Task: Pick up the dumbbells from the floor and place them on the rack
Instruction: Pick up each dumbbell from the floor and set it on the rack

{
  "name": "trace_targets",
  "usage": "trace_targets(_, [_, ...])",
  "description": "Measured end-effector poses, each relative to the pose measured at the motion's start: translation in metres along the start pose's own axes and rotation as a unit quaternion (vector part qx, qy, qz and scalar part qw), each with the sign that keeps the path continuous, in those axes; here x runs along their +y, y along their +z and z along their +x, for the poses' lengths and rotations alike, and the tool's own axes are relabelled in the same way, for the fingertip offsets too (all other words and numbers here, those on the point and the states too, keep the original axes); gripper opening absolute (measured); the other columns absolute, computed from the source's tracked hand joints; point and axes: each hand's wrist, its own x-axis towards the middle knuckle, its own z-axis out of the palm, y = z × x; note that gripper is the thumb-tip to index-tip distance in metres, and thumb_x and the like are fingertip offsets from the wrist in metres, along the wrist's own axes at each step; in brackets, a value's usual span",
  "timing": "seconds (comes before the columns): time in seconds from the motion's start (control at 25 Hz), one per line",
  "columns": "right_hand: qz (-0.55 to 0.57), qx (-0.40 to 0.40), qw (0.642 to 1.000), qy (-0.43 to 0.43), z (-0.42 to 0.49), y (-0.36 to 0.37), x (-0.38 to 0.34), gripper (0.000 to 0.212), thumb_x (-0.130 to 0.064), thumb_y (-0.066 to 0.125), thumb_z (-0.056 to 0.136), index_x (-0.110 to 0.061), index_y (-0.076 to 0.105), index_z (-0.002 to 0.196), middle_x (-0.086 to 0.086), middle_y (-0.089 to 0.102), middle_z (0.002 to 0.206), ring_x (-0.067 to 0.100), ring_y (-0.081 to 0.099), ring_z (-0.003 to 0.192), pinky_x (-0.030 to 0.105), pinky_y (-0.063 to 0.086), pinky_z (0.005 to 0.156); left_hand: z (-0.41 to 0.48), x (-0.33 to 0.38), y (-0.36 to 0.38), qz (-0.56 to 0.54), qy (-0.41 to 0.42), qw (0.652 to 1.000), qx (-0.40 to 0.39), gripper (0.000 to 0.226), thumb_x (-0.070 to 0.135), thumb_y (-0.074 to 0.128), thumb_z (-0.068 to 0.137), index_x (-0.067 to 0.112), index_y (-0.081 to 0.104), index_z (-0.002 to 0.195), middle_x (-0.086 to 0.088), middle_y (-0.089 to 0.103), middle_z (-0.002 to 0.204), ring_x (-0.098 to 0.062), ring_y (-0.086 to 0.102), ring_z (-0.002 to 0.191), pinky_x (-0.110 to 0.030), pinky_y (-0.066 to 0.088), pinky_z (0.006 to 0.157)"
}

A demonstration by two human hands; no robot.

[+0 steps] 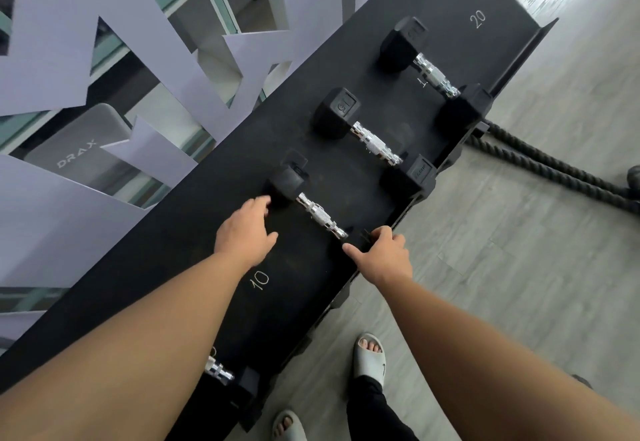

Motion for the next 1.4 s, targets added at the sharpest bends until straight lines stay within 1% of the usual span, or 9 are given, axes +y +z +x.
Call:
trace_targets(0.12, [-0.008,0.014,1.0,-0.01,-0.028,-0.026,0.013,0.074,-0.063,0.068,0.084,-0.021,0.043,0.141,0.009,0.044,0.139,0.035,0.048,0.124,0.045,0.049,0.092,-0.044,-0.011,-0.012,0.049,0.03,0.997,-0.046,0.059,0.042,0.074,0.088,0.037,0.048,0.14,0.015,0.063,0.12,-0.015,0.064,0.101,-0.037,0.054,0.078])
trace_targets(0.24, [0.003,0.024,1.0,-0.014,-0.067,-0.053,0.021,0.068,-0.056,0.065,0.089,-0.02,0.043,0.143,0.011,0.047,0.14,0.036,0.053,0.123,0.046,0.05,0.096,-0.081,-0.003,-0.033,0.017,0.024,0.997,-0.071,0.04,0.051,0.07,0.088,0.038,0.057,0.123,0.019,0.064,0.102,-0.009,0.064,0.09,-0.035,0.055,0.076])
trace_targets(0.36, [0.02,0.055,0.998,-0.03,-0.129,-0.073,0.047,0.065,-0.053,0.064,0.09,-0.02,0.045,0.143,0.01,0.055,0.136,0.032,0.06,0.116,0.04,0.051,0.09,-0.134,0.016,-0.046,-0.034,0.058,0.996,-0.057,0.032,0.054,0.069,0.086,0.04,0.06,0.113,0.02,0.066,0.096,-0.009,0.067,0.085,-0.036,0.056,0.082])
trace_targets(0.48, [0.023,0.088,0.996,-0.026,-0.204,-0.076,0.095,0.058,-0.051,0.063,0.091,-0.021,0.05,0.14,0.007,0.063,0.128,0.028,0.063,0.11,0.037,0.05,0.082,-0.206,0.034,-0.043,-0.057,0.107,0.992,-0.044,0.032,0.057,0.07,0.082,0.04,0.061,0.108,0.022,0.066,0.094,-0.012,0.067,0.091,-0.035,0.054,0.085])
trace_targets(0.72, [-0.006,0.081,0.996,0.04,-0.326,-0.06,0.221,0.056,-0.048,0.063,0.089,-0.022,0.054,0.138,0.004,0.066,0.128,0.025,0.063,0.115,0.035,0.047,0.085,-0.333,0.072,0.008,0.049,0.23,0.967,-0.097,0.039,0.058,0.066,0.082,0.039,0.062,0.116,0.019,0.069,0.105,-0.013,0.064,0.101,-0.034,0.052,0.085])
trace_targets(0.88, [-0.033,0.09,0.991,0.092,-0.385,-0.075,0.305,0.052,-0.045,0.061,0.089,-0.022,0.056,0.135,0.001,0.067,0.118,0.024,0.063,0.107,0.034,0.048,0.08,-0.384,0.116,0.037,0.079,0.276,0.949,-0.131,0.045,0.061,0.065,0.083,0.038,0.061,0.121,0.013,0.067,0.113,-0.016,0.064,0.104,-0.036,0.052,0.088])
trace_targets(1.0, [-0.069,0.083,0.987,0.117,-0.414,-0.1,0.369,0.05,-0.045,0.061,0.09,-0.021,0.058,0.134,0.005,0.063,0.131,0.027,0.06,0.117,0.039,0.052,0.094,-0.408,0.15,0.052,0.089,0.296,0.942,-0.134,0.048,0.062,0.064,0.084,0.036,0.061,0.124,0.01,0.065,0.12,-0.017,0.063,0.107,-0.037,0.052,0.089])
trace_targets(1.12, [-0.075,0.08,0.983,0.147,-0.436,-0.124,0.447,0.042,-0.044,0.061,0.089,-0.021,0.064,0.124,0.004,0.066,0.129,0.027,0.061,0.118,0.039,0.051,0.095,-0.433,0.19,0.069,0.115,0.295,0.938,-0.141,0.05,0.063,0.062,0.083,0.036,0.06,0.126,0.009,0.064,0.122,-0.017,0.062,0.11,-0.038,0.053,0.091])
trace_targets(1.4, [-0.043,0.055,0.981,0.178,-0.463,-0.184,0.642,0.042,-0.041,0.063,0.09,-0.02,0.062,0.126,0.005,0.065,0.131,0.027,0.06,0.12,0.038,0.051,0.095,-0.524,0.337,0.151,0.133,0.272,0.939,-0.164,0.05,0.064,0.062,0.083,0.034,0.06,0.123,0.013,0.068,0.115,-0.016,0.063,0.108,-0.037,0.053,0.091])
